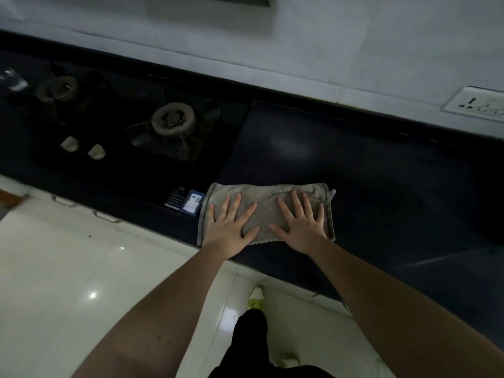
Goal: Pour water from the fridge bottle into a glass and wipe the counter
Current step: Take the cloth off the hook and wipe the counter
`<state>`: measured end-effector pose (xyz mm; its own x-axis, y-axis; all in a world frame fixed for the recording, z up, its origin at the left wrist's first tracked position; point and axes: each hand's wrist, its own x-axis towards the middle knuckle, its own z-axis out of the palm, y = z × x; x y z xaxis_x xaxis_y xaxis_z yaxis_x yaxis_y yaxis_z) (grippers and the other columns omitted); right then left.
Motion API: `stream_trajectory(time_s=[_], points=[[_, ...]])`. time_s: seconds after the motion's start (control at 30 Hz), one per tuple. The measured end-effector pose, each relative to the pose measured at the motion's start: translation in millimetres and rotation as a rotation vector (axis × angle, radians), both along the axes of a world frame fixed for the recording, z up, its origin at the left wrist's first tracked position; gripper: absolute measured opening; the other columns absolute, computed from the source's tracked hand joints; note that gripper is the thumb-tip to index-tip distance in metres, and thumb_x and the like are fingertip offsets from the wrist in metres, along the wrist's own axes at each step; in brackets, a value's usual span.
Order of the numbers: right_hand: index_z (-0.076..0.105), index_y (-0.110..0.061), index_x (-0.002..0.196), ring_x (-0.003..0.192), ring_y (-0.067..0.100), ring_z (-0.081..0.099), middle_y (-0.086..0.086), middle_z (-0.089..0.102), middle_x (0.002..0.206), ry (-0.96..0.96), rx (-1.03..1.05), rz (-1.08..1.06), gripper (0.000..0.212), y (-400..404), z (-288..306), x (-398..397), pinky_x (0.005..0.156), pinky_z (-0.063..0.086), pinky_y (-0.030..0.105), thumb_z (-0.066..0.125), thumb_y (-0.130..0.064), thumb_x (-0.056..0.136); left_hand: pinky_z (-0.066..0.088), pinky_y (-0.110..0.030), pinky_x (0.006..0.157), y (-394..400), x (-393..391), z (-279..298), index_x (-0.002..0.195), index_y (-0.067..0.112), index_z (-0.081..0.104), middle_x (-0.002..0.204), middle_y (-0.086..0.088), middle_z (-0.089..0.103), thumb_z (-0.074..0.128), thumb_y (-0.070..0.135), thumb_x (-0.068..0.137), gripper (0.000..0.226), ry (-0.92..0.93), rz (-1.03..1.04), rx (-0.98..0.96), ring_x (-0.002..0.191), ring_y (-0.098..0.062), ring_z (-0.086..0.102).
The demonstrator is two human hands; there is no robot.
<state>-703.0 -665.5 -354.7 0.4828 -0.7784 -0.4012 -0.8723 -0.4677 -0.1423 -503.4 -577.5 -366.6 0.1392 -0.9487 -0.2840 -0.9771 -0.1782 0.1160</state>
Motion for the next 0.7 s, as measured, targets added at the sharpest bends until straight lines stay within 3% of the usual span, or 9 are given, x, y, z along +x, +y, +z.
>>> stream_trajectory(time_s=[0.33, 0.7], points=[[-0.021, -0.043, 0.148, 0.145, 0.021, -0.026, -0.005, -0.03, 0.157, -0.013, -0.013, 0.033, 0.072, 53, 2, -35, 0.113, -0.016, 0.058, 0.005, -0.074, 0.089, -0.019, -0.059, 0.113, 27, -19, 6, 0.145, 0.052, -0.024, 0.157, 0.0, -0.036, 0.005, 0.08, 0.085, 0.073, -0.021, -0.033, 0.067, 0.144, -0.021, -0.033], [-0.019, -0.047, 0.147, 0.146, 0.017, -0.025, -0.009, -0.027, 0.158, -0.032, -0.017, -0.093, 0.07, 89, 4, -141, 0.114, -0.017, 0.057, 0.008, -0.075, 0.089, -0.019, -0.062, 0.112, 35, -116, 12, 0.145, 0.051, -0.025, 0.154, -0.002, -0.04, 0.006, 0.08, 0.085, 0.073, -0.026, -0.2, 0.13, 0.141, -0.024, -0.038]])
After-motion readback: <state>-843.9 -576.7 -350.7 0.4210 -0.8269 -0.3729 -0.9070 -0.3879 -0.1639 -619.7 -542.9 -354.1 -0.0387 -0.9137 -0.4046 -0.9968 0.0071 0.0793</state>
